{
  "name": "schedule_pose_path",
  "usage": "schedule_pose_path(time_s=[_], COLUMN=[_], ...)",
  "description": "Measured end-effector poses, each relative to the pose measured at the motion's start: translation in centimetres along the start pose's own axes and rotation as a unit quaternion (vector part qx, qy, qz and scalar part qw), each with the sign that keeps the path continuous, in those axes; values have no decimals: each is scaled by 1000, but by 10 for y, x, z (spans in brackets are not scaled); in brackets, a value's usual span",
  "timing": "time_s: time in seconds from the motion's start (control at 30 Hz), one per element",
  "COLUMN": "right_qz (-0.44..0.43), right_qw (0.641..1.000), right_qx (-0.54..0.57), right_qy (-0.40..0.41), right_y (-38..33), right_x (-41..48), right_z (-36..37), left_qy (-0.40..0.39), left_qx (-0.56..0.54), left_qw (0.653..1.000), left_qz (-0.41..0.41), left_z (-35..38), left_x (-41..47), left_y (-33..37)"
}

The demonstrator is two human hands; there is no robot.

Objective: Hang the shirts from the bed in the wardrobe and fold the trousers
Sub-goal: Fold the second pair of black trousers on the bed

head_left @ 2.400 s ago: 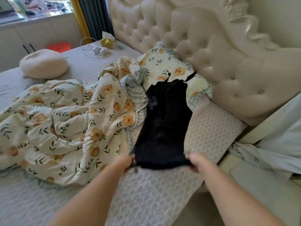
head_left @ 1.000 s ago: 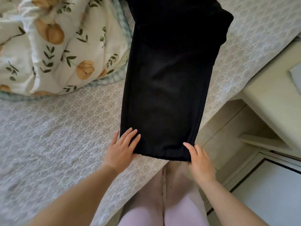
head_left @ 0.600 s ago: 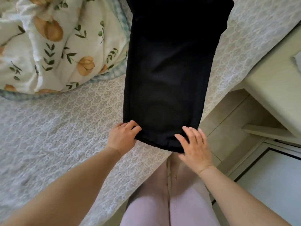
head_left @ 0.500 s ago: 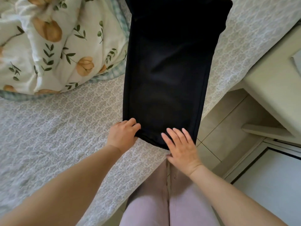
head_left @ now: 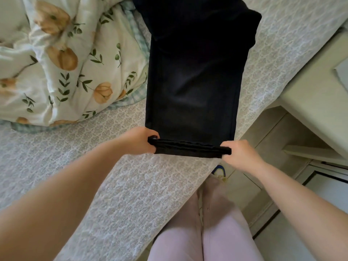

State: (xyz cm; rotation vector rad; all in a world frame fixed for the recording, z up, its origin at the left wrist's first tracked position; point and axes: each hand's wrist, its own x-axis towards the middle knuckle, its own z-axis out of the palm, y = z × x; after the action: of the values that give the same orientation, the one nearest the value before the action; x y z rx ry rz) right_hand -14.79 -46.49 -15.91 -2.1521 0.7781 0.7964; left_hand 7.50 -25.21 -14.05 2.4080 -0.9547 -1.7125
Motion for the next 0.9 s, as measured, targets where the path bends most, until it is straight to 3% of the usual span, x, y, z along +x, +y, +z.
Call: schedule_pose_path(time_s=[0.1, 0.23, 0.3, 0.33, 0.5, 0.63, 0.83, 0.9], right_qz=[3, 15, 56, 73, 89, 86, 33, -7], right_qw=[985, 930, 879, 870, 922, 950, 928, 940], right_qx=[168, 339, 448, 466, 372, 280, 351, 322], right_qy=[45, 140, 150, 140, 69, 105, 120, 113], right_y=[0, -3, -5, -4, 5, 15, 5, -4], right_x=[22, 60, 74, 78, 74, 59, 49, 51], right_z=[-41, -70, -69, -66, -37, -17, -23, -27], left_qy=[-3, 98, 151, 164, 163, 214, 246, 257], left_qx=[-215, -471, -545, -558, -436, -311, -315, -335], left_qw=[976, 876, 824, 813, 884, 922, 912, 902], left_qz=[-34, -39, -28, -27, -49, -86, -94, -89], left_z=[-26, -44, -43, -39, -5, 11, 10, 11], left_x=[12, 33, 43, 48, 58, 57, 61, 63], left_y=[0, 7, 10, 10, -2, -11, -11, -10])
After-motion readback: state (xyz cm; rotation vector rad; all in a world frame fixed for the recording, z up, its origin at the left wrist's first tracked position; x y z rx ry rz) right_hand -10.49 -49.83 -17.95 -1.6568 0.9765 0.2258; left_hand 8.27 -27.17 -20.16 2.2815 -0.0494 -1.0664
